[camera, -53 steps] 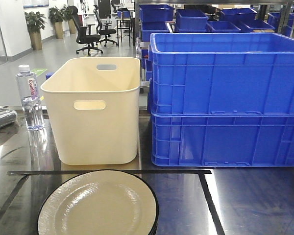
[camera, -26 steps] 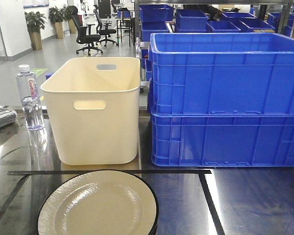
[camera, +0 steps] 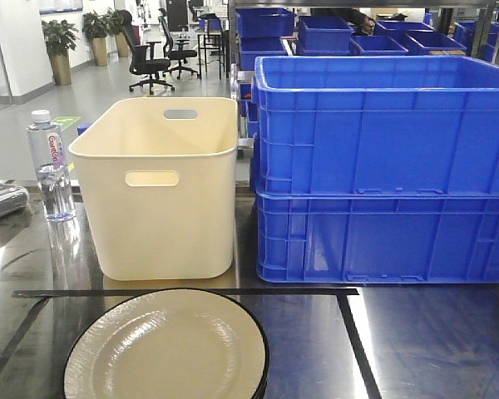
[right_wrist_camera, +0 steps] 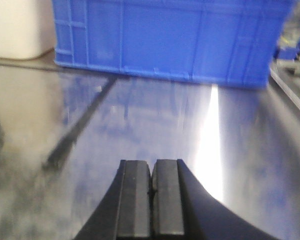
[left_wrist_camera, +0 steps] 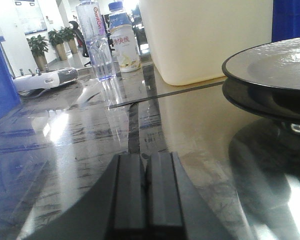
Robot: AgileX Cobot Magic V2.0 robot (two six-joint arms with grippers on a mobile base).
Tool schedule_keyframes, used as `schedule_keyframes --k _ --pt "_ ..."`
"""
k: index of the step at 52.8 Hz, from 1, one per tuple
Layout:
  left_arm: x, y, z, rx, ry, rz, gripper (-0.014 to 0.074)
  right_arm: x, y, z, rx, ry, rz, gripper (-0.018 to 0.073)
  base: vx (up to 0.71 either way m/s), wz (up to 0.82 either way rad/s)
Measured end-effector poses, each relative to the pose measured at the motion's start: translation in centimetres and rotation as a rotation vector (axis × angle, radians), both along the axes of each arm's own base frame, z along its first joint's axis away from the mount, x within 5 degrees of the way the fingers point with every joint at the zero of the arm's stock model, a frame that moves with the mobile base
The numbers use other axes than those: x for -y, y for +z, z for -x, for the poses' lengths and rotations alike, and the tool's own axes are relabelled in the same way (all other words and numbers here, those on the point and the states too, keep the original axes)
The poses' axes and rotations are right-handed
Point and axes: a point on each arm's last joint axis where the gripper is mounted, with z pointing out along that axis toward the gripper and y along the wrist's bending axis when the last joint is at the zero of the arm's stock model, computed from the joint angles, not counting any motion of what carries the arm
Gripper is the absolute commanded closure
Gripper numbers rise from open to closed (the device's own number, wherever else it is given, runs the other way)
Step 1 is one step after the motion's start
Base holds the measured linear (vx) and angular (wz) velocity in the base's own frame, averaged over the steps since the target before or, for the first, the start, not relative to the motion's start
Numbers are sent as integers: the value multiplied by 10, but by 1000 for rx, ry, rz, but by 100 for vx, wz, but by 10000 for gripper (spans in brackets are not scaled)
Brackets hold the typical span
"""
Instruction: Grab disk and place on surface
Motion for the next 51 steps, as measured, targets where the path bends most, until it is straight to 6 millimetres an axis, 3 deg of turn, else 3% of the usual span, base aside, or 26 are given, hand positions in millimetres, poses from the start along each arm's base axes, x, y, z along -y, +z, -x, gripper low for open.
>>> schedule_keyframes --k 5,51 --pt "0 0 0 0 0 0 598 3 -12 9 36 -33 -55 568 0 0" --pt "0 0 0 0 0 -1 598 6 -13 13 54 -77 -62 568 0 0"
